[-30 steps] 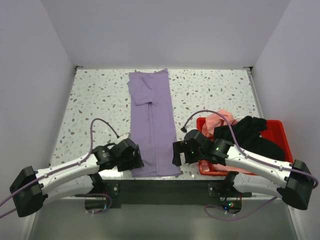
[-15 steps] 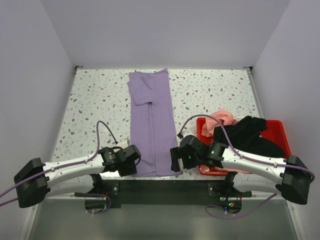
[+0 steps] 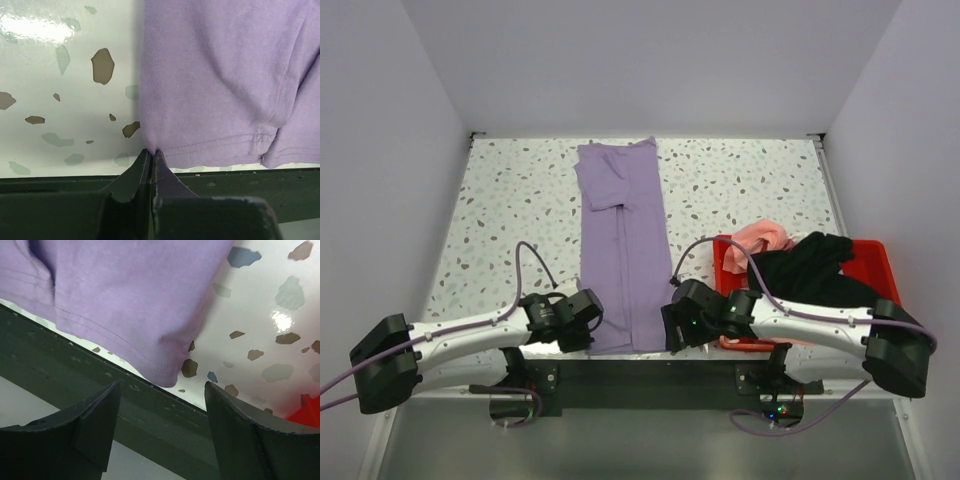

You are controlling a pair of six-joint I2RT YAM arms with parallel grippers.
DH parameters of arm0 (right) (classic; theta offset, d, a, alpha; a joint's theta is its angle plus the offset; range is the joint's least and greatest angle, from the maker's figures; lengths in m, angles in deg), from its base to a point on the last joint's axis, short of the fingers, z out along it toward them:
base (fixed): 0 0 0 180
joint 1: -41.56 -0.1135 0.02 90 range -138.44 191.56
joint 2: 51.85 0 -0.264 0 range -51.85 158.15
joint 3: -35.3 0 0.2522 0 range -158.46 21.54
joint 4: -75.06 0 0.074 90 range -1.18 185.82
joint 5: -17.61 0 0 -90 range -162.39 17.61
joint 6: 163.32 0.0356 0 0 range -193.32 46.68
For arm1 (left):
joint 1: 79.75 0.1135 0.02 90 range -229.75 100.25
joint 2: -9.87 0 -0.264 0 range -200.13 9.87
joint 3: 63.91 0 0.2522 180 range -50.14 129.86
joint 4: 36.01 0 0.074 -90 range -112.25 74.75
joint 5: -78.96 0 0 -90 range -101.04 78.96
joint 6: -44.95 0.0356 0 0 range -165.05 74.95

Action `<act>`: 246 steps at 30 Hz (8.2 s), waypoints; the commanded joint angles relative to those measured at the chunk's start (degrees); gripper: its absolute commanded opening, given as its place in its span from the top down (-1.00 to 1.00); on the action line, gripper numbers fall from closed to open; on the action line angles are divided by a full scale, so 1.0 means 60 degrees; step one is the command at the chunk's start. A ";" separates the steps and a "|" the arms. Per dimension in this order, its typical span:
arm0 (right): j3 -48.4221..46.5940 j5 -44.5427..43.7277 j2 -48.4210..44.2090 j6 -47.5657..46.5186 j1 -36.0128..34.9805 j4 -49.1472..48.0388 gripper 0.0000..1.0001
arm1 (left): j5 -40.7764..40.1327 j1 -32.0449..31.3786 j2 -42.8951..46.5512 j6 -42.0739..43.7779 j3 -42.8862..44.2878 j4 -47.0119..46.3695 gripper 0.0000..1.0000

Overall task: Fold and stack the t-shirts
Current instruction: Fold the tshirt

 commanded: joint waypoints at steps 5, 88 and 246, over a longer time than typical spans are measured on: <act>0.0198 -0.0175 0.0546 0.0544 -0.0278 -0.0718 -0.29 | 0.0356 -0.0070 -0.0128 0.0264 -0.0073 0.0369 1.00; -0.4853 -0.0117 0.3226 -0.2751 0.3881 -0.1745 1.00 | -0.2164 0.4148 -0.2571 0.4628 0.4656 -0.2487 1.00; -0.0124 0.1289 0.0958 -0.1273 0.2288 -0.0428 1.00 | 0.1804 0.3697 0.2362 0.1672 -0.2079 -0.1814 1.00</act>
